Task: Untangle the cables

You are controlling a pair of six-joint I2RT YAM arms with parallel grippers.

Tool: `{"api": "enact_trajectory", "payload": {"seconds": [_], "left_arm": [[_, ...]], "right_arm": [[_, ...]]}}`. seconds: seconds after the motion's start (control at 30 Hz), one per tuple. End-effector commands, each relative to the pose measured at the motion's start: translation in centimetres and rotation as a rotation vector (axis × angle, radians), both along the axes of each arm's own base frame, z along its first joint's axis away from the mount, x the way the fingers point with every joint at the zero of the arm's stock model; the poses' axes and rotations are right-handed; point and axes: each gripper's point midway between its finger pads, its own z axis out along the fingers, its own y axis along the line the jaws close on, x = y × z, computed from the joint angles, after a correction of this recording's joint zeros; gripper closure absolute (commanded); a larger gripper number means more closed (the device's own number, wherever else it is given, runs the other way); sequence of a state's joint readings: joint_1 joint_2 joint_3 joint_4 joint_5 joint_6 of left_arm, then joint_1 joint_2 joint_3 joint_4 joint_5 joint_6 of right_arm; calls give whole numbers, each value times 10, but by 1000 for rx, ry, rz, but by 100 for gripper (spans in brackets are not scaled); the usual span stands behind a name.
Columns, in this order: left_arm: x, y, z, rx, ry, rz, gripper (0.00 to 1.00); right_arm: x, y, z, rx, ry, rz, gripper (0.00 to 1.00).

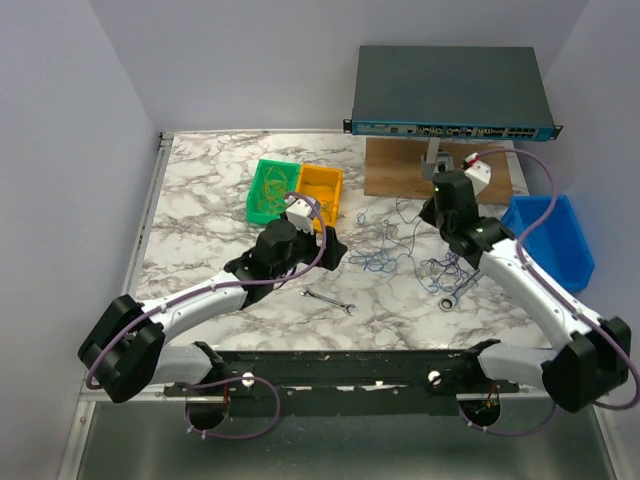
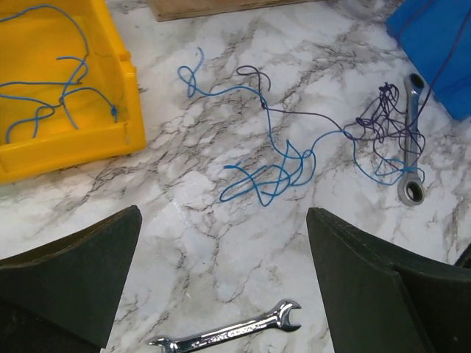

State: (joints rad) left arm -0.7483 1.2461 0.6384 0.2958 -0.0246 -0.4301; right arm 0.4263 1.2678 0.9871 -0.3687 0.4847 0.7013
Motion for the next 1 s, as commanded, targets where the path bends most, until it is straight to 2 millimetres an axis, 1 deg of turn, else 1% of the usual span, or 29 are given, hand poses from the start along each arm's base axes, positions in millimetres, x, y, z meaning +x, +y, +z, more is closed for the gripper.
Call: {"api": "enact_trajectory", "payload": {"seconds": [0.0, 0.07, 0.17, 0.23, 0.3, 0.4, 0.53, 0.67, 0.77, 0.83, 0.97], "left_arm": [[-7, -26, 29, -72, -60, -122, 1], [-10, -27, 31, -80, -65, -132, 1], [-11, -26, 33, -84, -71, -134, 1], [-13, -27, 35, -88, -77, -142, 1], [-16, -31, 36, -91, -84, -178, 1], [-18, -45, 29, -76, -53, -245, 1], [-19, -70, 7, -21, 70, -335, 3], [-24, -91, -15, 62, 159, -403, 3], [-30, -105, -26, 97, 193, -456, 2], [-35, -114, -27, 106, 188, -495, 2], [-42, -136, -20, 113, 120, -576, 1]], "right_arm": [[-23, -20, 45, -33, -49, -30, 99], [-31, -35, 67, -56, -75, -92, 99], [-44, -65, 98, -106, -119, -225, 99], [-50, -77, 127, -115, -170, -271, 99], [-53, -77, 152, -94, -213, -259, 99], [-56, -74, 185, -51, -260, -239, 99], [-57, -73, 221, -21, -307, -230, 99], [-55, -69, 239, -6, -325, -213, 99], [-52, -62, 243, 15, -324, -184, 99], [-51, -57, 244, 31, -324, -164, 99], [-52, -50, 245, 55, -324, -123, 99]]}}
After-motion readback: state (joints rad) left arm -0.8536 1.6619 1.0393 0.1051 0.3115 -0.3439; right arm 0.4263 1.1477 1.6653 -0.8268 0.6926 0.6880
